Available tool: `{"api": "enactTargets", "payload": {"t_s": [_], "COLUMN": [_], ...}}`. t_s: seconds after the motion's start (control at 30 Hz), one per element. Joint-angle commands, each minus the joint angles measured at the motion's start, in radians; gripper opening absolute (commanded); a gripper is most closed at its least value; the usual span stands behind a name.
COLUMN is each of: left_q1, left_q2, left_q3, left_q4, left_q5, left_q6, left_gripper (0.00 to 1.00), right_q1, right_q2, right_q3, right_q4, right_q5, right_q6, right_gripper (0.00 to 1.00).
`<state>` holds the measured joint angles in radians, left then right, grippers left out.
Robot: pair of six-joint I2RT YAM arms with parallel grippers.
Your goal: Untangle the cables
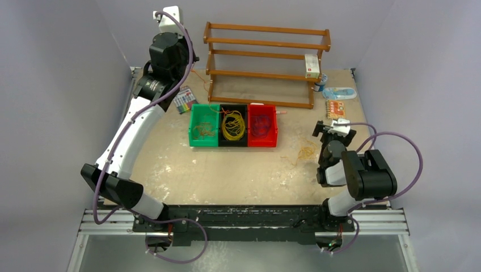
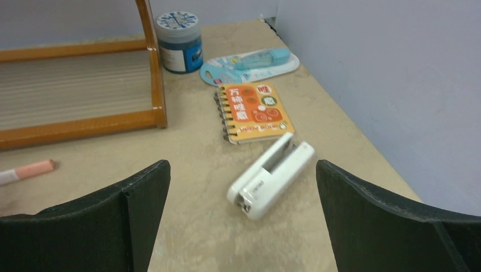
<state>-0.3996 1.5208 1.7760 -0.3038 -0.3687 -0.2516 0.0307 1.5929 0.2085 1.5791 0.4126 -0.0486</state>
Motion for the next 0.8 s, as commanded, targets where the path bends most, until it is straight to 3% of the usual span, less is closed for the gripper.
{"api": "enactTargets", "payload": {"t_s": [0.0, 0.07, 0.17, 0.33, 0.63, 0.77], "left_q1": [0.007, 0.006, 0.007, 0.006, 0.015, 0.027], "left_q2": [-0.052, -0.051, -0.051, -0.052, -0.019, -0.012], "left_q3": [0.002, 0.002, 0.003, 0.006, 0.052, 0.077], "left_q4": [0.036, 0.036, 0.035, 0.033, 0.014, 0.006], "left_q5": [0.005, 0.009, 0.011, 0.006, -0.005, -0.003], "left_q6": [-0.007, -0.009, -0.011, -0.009, 0.005, 0.001], "left_gripper": [0.0, 0.0, 0.0, 0.0, 0.0, 0.0], "right_q1": [0.012, 0.012, 0.012, 0.012, 0.012, 0.011], "right_q2": [-0.163, -0.308, -0.497, -0.58, -0.64, -0.65], "right_q3": [-0.055, -0.03, 0.095, 0.302, 0.453, 0.465], "right_q4": [0.172, -0.015, -0.452, -0.885, -1.147, -1.158], "right_q5": [0.057, 0.068, 0.039, 0.083, -0.061, -0.143], "right_q6": [-0.035, -0.013, 0.112, 0.313, 0.4, 0.381], "right_gripper": [0.99, 0.99, 0.99, 0.99, 0.99, 0.99]}}
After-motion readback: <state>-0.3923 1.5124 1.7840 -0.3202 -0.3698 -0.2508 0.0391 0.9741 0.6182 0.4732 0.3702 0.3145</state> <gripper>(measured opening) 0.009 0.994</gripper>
